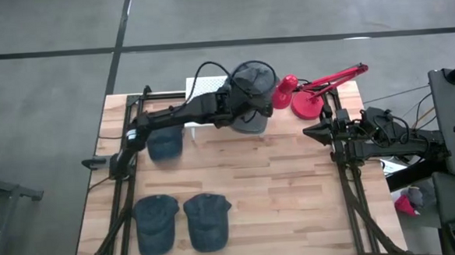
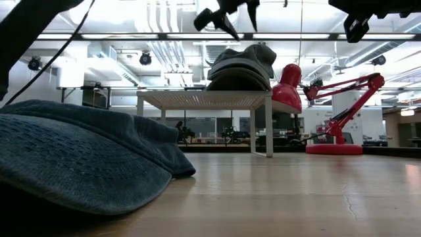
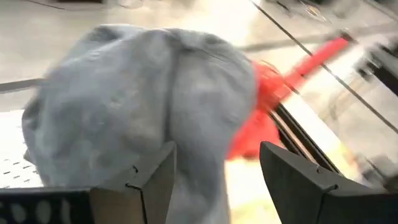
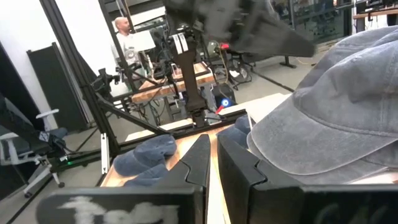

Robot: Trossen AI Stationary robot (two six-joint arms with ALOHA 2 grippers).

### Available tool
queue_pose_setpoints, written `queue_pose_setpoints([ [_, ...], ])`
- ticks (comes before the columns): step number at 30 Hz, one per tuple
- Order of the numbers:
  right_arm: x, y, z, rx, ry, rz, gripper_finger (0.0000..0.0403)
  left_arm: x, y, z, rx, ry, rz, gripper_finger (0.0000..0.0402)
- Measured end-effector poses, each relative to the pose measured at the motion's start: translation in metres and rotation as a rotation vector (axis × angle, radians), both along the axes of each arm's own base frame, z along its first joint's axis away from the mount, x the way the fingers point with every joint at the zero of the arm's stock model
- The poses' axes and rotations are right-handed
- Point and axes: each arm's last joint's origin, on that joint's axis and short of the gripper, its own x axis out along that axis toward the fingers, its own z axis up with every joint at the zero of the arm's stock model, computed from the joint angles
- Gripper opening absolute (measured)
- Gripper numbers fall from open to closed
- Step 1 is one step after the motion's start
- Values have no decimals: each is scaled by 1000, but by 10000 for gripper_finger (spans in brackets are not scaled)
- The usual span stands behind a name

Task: Pick & Place hat
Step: Put the top black cap on the shelf

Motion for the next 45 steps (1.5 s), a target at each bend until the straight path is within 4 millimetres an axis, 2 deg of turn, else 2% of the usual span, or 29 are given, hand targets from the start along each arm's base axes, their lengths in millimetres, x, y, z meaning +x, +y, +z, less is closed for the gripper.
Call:
queue_pose_setpoints([
  [4,0,0,0,0,-1,0,28,-18,-12,14,-83,46,-147,232],
  [7,0,0,0,0,-1,0,28,-34,-26,16,-143,117,-176,232],
  [14,0,0,-1,-2,7,0,28,-82,-64,13,-289,308,-12,232],
  [21,0,0,-1,-3,9,0,28,-103,-88,13,-294,241,79,231],
  [25,0,0,-1,-3,10,2,28,-117,-92,5,-329,221,140,226],
  [30,0,0,-1,-2,13,1,28,-141,-90,-19,-389,232,256,221],
  [35,0,0,-1,-1,13,1,28,-173,-86,-45,-457,278,356,220],
  [45,0,0,-1,1,13,1,28,-240,-74,-79,-482,289,454,220],
])
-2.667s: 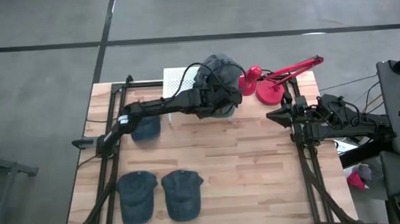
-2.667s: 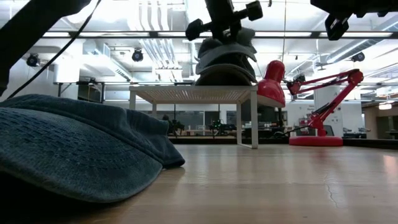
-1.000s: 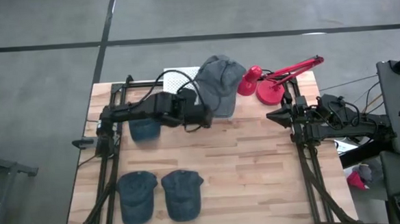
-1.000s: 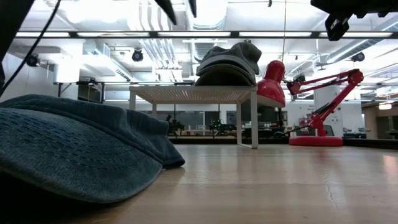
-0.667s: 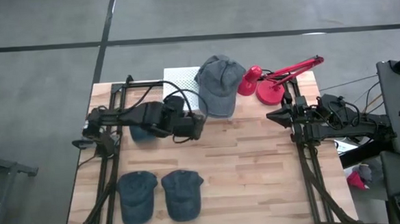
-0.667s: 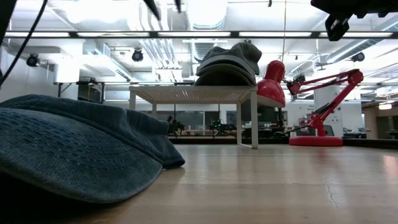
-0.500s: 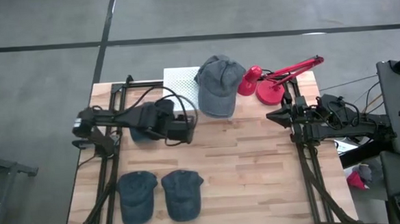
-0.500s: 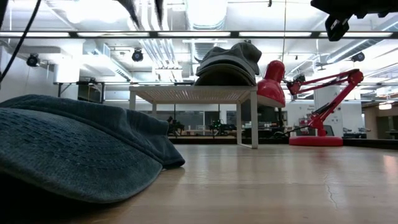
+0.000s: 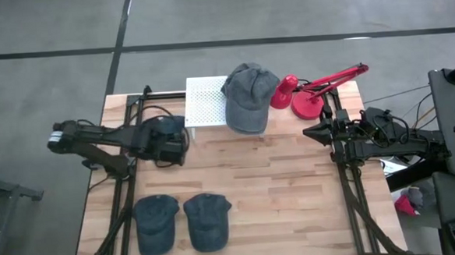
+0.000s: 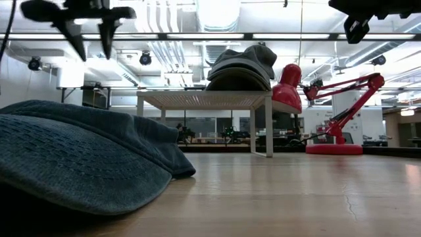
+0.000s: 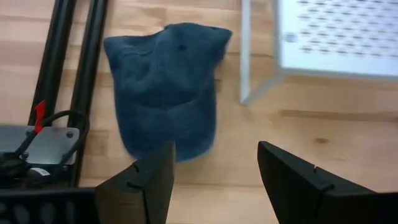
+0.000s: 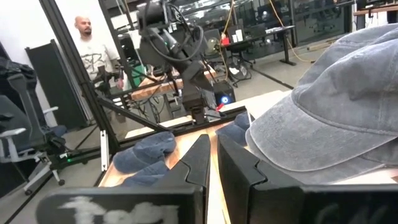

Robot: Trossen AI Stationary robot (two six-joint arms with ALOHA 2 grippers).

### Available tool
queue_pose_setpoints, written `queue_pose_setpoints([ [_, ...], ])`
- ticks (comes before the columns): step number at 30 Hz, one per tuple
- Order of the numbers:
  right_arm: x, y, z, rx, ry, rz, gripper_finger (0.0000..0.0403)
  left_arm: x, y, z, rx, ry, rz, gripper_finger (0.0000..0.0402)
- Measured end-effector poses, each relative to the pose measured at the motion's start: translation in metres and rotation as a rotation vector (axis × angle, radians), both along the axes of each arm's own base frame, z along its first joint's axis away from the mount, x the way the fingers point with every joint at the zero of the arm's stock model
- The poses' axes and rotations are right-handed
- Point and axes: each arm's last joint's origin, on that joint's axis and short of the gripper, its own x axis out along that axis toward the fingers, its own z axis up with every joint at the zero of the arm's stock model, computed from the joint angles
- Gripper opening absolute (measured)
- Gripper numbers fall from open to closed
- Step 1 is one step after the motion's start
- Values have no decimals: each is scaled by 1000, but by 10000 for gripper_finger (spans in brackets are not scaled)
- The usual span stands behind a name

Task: Pick & Place hat
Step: Put the top black cap on the shelf

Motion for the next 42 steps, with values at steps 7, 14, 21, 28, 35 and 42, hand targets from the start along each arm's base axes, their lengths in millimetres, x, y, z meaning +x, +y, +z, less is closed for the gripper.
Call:
queue_pose_setpoints([
  [7,0,0,0,0,-1,0,28,-17,16,-31,1,-1,41,220],
  [14,0,0,0,0,-1,0,28,-14,41,-59,13,43,17,222],
  [21,0,0,0,0,-1,0,28,-16,71,-70,25,103,10,223],
  [28,0,0,0,25,-2,-1,28,-20,87,-72,13,134,0,223],
  [35,0,0,0,46,-3,-1,28,-23,94,-80,7,147,-3,223],
  [42,0,0,0,46,-3,-1,28,-27,97,-106,-62,129,12,223],
])
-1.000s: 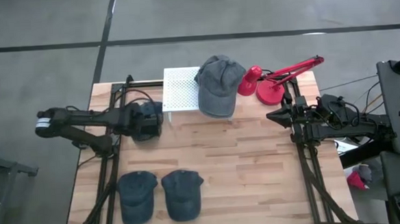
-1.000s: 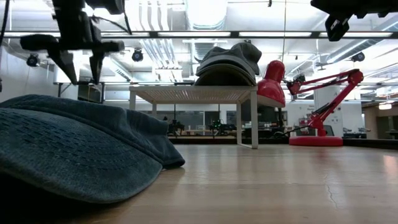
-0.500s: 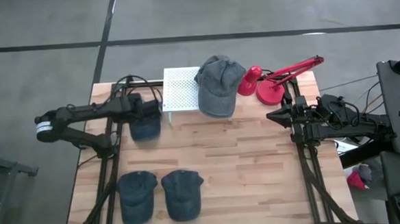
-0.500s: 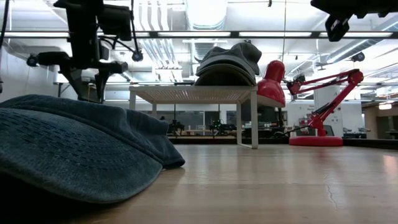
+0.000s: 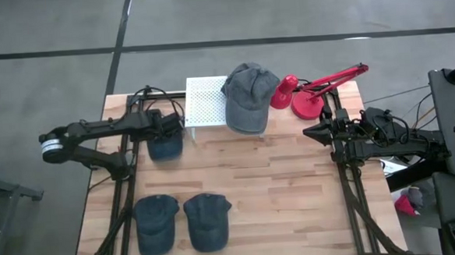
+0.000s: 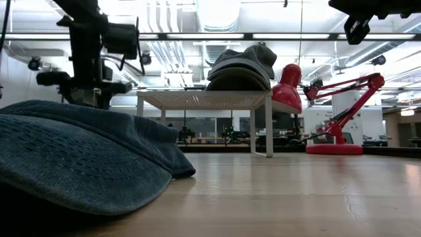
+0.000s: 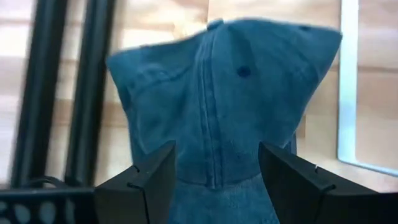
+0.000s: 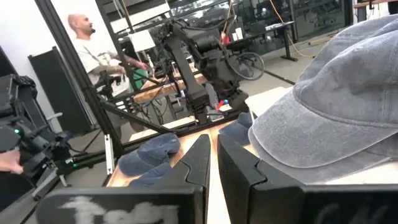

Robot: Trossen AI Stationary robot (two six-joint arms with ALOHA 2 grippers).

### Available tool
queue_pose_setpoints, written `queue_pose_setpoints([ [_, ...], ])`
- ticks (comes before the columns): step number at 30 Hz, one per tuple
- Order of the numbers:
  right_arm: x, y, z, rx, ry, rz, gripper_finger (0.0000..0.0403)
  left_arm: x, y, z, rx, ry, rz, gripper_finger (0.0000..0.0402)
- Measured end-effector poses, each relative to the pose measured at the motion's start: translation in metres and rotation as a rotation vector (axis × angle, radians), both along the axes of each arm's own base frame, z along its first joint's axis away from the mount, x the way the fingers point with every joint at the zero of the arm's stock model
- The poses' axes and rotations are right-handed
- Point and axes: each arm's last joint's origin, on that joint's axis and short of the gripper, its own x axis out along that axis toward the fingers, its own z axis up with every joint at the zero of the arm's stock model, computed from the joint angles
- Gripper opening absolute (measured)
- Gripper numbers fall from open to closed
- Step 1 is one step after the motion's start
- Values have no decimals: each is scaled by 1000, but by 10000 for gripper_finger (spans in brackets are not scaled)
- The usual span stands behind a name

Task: Pick & Place hat
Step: Put the top black cap on the shelf

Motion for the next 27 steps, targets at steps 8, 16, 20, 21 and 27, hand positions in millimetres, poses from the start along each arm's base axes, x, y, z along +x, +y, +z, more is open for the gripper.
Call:
queue_pose_setpoints([
  [8,0,0,0,0,0,0,28,-6,6,-23,-24,-29,31,223],
  [16,0,0,0,0,0,0,28,-10,16,-40,8,-83,63,223],
  [20,0,0,0,0,0,0,28,-12,19,-50,27,-109,62,223],
  [21,0,0,0,0,0,0,28,-12,19,-53,31,-114,61,223],
  [27,0,0,0,1,0,0,28,-20,16,-70,10,-128,96,211],
])
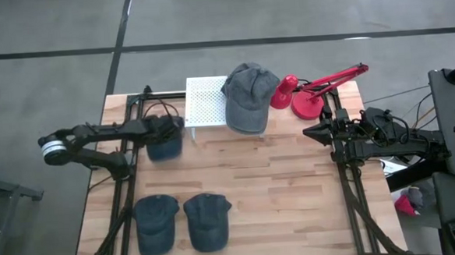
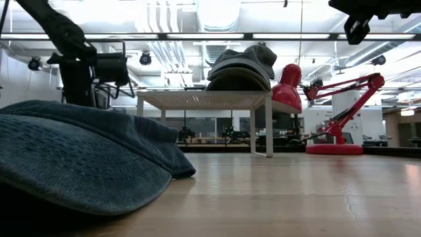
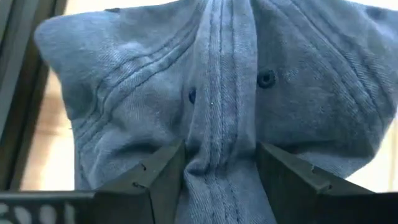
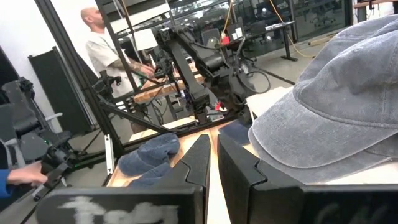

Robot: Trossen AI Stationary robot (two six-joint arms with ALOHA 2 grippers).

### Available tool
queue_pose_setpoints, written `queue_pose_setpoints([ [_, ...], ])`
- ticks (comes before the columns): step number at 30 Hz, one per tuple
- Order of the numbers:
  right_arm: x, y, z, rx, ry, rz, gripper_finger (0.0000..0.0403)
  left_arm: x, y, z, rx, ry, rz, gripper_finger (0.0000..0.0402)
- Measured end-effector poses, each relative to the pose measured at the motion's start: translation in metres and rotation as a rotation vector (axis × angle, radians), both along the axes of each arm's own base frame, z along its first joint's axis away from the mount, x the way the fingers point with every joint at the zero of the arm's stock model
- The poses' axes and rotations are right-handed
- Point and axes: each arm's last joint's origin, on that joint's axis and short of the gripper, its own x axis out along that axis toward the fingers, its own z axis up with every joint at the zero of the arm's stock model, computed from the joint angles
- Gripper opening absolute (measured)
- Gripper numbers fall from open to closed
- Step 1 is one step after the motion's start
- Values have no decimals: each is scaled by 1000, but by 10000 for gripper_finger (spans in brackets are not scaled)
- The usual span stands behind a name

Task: Pick & Place hat
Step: Put the top black cap on the shelf

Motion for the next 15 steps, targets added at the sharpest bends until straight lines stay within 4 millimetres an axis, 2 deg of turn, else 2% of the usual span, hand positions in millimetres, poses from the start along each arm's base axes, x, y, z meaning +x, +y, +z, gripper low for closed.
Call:
queue_pose_setpoints([
  [6,0,0,0,0,0,-1,28,-6,-4,-10,-17,11,25,144],
  [12,0,0,0,0,0,-2,28,-5,-3,-8,-9,7,19,49],
  [15,0,0,0,0,0,-2,28,-3,-2,-6,-5,1,20,15],
])
